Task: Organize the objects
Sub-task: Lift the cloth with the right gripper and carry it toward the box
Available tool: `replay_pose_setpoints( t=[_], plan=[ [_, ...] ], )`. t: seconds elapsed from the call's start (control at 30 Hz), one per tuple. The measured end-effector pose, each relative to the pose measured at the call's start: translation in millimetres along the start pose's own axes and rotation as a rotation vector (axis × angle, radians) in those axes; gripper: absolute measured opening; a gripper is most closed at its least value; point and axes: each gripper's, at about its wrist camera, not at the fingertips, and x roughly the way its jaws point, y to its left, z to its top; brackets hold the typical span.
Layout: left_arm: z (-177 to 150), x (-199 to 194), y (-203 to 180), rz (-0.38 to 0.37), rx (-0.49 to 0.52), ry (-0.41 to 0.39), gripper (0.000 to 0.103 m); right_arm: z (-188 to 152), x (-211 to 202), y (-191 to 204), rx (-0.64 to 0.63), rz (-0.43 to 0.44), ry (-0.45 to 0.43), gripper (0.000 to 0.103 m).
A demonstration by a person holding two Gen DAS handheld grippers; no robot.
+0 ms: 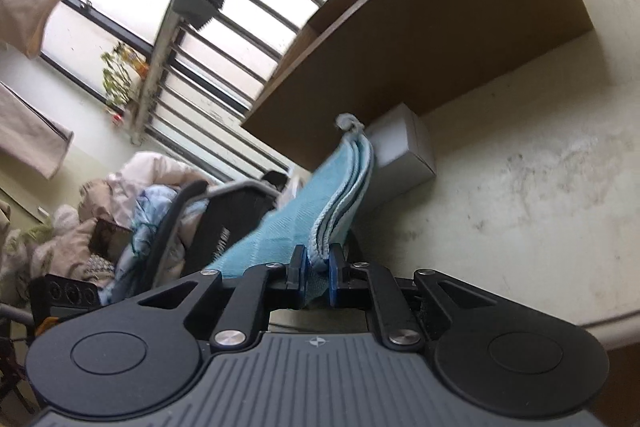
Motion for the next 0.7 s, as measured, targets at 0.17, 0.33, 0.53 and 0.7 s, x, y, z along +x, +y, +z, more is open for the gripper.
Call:
replay_pose_setpoints(
  t=[0.17,0.33,0.53,0.7],
  plan=[
    [-2,0,10,0.004,-0.015,-0.008,0.038,-1,3,-9,0.013,-0.054,0.02,0.036],
    [4,-2,24,-0.015,-0.058,-0.048,0.056,11,-2,-12,0.007,-0.065,-0.018,0.066],
    [13,22,43,-0.083,-0.136,0.0,0.058,29,14,-23,0.054,-0.025,0.0,0.067],
    [17,38,54,-0.151,-0.191,0.032,0.058,39,37,-36,0.112,0.025,0.048,0.067]
  ],
)
